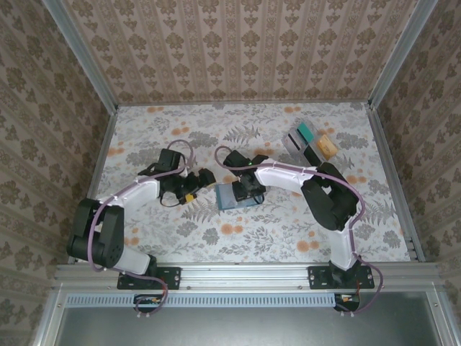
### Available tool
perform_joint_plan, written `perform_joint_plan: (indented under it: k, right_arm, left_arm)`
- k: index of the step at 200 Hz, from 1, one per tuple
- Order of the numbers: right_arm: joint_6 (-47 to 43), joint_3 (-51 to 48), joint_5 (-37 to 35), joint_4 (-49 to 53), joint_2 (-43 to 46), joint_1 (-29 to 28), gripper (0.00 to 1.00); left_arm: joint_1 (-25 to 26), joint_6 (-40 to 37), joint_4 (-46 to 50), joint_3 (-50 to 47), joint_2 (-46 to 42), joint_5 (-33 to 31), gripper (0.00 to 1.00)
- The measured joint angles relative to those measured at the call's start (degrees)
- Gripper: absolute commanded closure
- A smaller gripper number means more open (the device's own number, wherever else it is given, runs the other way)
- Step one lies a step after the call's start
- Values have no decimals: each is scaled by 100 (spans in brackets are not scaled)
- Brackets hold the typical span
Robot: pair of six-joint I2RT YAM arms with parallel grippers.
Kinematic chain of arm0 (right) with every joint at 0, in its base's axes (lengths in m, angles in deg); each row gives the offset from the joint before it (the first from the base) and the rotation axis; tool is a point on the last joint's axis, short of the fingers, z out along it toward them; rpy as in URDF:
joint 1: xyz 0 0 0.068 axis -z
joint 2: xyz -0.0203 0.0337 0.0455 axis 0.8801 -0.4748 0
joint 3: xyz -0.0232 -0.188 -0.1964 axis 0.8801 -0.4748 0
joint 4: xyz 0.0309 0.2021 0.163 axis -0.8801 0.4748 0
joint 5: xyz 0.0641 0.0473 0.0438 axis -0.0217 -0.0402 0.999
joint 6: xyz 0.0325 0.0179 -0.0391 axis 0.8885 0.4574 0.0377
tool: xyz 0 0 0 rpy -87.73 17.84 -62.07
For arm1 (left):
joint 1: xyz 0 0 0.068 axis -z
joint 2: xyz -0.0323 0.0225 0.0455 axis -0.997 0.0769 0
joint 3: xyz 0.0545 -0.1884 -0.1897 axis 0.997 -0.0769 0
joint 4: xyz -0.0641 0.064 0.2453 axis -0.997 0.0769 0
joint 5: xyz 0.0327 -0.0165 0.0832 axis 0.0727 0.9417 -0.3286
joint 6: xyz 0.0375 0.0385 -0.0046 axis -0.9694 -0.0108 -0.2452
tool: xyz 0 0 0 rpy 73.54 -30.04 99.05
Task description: Take the credit cards out of the card holder
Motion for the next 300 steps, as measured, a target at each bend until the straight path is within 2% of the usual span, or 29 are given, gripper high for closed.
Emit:
perform_joint_plan:
  k: [37, 68, 131, 184, 255, 283, 300]
  right_arm:
    - [-125, -39, -2, 20, 503, -20, 40]
    - [-474, -37, 221, -149, 809, -101, 38]
    - [-1126, 264, 494, -68, -94, -127, 43]
    - [-1370, 251, 404, 9, -238, -72, 53]
    - [-1335, 74, 428, -188, -170, -17, 57]
    - [-1309, 9, 470, -269, -133, 28, 64]
    - [-1294, -55, 542, -323, -94, 81, 65]
  left_arm:
    - [105, 175, -103, 4, 15, -4, 2]
    - [164, 328, -216, 4, 20, -4, 9]
    - [221, 719, -586, -22, 197, 72, 45]
    - [352, 918, -907, -81, 289, 302, 62]
    - [671, 1023, -1180, -81, 774, 461, 67]
    - [822, 1023, -1266, -76, 957, 501, 66]
    - [850, 1023, -1307, -55, 1047, 507, 66]
